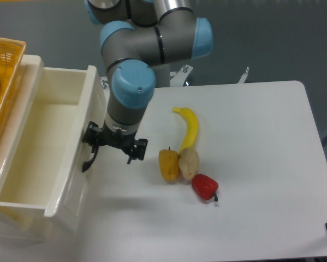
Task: Slide the top white drawer open
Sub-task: 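Pull the top drawer outward by its handle, away from the cabinet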
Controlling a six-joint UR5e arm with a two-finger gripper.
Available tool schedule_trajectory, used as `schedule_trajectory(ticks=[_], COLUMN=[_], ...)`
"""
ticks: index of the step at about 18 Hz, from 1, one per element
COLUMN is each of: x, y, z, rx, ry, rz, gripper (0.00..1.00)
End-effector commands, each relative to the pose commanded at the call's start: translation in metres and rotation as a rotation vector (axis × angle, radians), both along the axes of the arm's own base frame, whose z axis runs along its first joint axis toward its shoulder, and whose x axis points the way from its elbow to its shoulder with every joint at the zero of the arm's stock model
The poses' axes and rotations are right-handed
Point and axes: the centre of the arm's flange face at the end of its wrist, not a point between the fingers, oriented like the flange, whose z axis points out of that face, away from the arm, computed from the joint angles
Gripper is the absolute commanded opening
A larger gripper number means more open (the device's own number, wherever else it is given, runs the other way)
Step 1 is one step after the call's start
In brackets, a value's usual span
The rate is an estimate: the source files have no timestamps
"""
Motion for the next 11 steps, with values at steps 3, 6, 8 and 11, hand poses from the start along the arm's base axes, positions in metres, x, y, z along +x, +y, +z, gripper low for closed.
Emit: schedule_trajectory(ticks=[3, 6, 8, 11], x=[-0.010, -0.019, -0.027, -0.034], y=[-0.004, -0.010, -0.014, -0.018], z=[0.000, -0.002, -0.002, -0.002], rx=[0.000, -0.004, -0.004, -0.005], ry=[0.002, -0.001, -0.004, -0.005], rz=[0.015, 0.031, 0.046, 0.060], gripper=[1.00, 1.00, 1.00, 1.00])
